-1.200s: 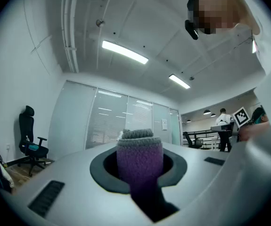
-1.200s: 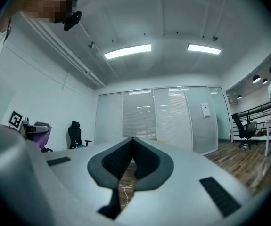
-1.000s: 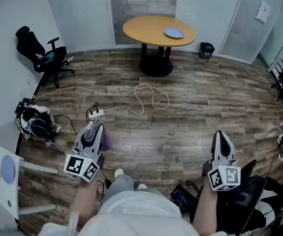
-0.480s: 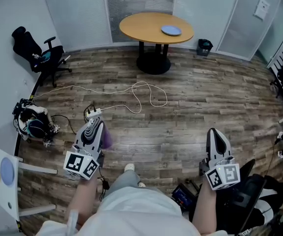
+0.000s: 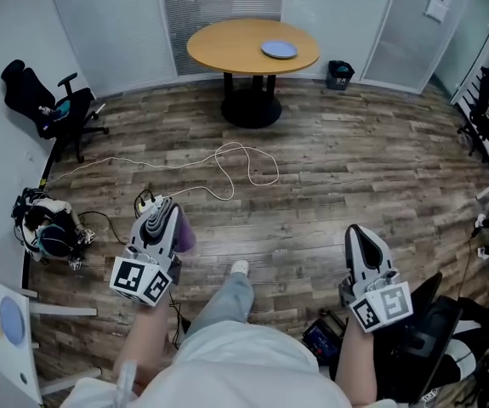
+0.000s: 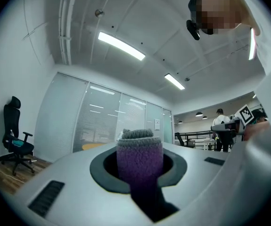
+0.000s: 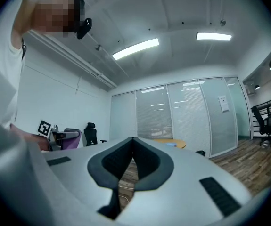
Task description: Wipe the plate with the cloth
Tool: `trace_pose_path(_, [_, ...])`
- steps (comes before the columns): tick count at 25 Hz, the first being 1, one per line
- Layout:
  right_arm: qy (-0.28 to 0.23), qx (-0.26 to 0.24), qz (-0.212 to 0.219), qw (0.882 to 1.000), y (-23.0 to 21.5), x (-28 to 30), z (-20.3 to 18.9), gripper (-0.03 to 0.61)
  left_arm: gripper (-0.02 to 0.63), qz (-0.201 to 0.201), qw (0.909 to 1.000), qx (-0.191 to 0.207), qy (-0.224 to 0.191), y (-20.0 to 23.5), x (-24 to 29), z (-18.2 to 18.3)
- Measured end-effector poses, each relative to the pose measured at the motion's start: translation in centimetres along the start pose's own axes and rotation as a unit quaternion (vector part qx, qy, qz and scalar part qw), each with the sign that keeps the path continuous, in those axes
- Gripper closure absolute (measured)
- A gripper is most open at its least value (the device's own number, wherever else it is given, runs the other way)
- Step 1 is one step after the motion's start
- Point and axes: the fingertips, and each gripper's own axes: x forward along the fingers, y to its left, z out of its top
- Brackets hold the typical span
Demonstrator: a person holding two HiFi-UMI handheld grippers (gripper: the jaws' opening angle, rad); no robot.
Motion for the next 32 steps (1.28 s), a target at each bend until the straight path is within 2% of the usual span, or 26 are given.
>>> trace_pose_path(7, [0.005, -0.006, 0.015, 1.000, -1.8, 4.1, 0.0, 0.558, 0.538, -0.040, 0.9992, -0.001, 0.005, 0.7, 6.6, -0.8])
trace_pose_path(12, [0.018, -0.003, 0.016, 1.000, -4.2, 9.4, -1.1, 0.558, 0.538, -0.041, 0.9991, -0.009, 0.011, 3.0, 11.9, -1.7])
trace_pose_path(22, [0.013, 0.010, 0.028, 0.999, -8.7, 20.0, -1.4, 0.558, 0.538, -0.042, 0.9991, -0.003, 0.006, 8.2, 23.4, -1.3])
trace_pose_path(32, [0.009, 0.010, 0.022, 1.000, -12.5, 29.1, -1.9, 0.558, 0.538, -0.043, 0.9990, -0.007, 0.014, 13.4, 30.5, -2.7])
